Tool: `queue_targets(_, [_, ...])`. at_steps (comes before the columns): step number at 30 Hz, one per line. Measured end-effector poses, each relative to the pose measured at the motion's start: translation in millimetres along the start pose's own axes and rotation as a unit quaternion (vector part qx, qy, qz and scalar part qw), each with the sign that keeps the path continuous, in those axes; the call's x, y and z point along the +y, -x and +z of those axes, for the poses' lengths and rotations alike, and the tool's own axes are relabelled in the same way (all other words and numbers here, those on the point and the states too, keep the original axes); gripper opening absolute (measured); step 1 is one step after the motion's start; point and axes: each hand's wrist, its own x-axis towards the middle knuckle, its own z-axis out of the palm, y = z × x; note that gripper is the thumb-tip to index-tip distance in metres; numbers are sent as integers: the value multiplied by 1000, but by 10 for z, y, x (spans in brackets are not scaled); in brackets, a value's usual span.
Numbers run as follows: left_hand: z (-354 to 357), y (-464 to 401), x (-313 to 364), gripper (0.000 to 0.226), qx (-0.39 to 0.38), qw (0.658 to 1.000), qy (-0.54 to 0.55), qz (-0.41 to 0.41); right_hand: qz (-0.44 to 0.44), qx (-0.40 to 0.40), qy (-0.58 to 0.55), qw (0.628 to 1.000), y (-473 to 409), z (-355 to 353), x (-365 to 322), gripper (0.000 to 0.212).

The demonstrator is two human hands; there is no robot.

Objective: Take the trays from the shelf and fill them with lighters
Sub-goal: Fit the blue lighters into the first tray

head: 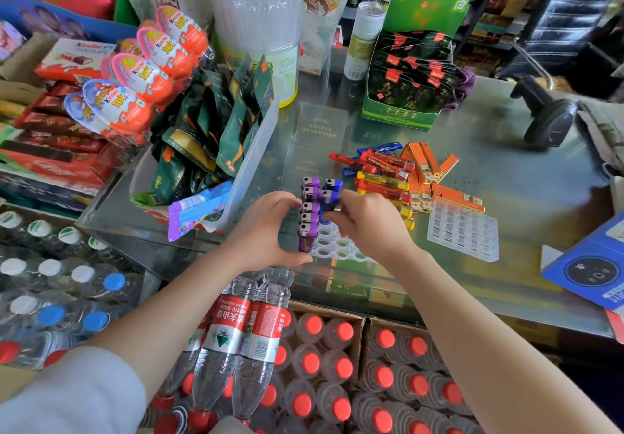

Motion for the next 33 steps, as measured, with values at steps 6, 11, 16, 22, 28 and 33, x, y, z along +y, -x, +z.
queue_targets(6, [-3, -7, 5, 85, -1, 1000, -2, -5, 15, -11, 14, 1000, 46, 49, 32, 29])
queue_targets(11, [-46, -15, 37, 88, -11, 1000, 4, -13, 45, -71, 90, 992, -7, -59, 8, 34])
queue_targets(16, [-85, -76, 50, 84, -42, 999, -22, -8, 32, 38, -53, 997, -54, -162, 325, 20])
queue_targets(22, [-131, -143, 87, 92, -73, 997, 24, -15, 151, 94, -75, 981, -494, -278, 685, 28])
queue_targets(28, [-134, -192, 106, 90, -55, 997, 53, -18, 250, 37, -63, 966, -827, -295, 1036, 38])
queue_targets(33, [-95, -276, 72, 86, -62, 996, 64, -7, 192, -71, 18, 979, -1011, -354, 1153, 34])
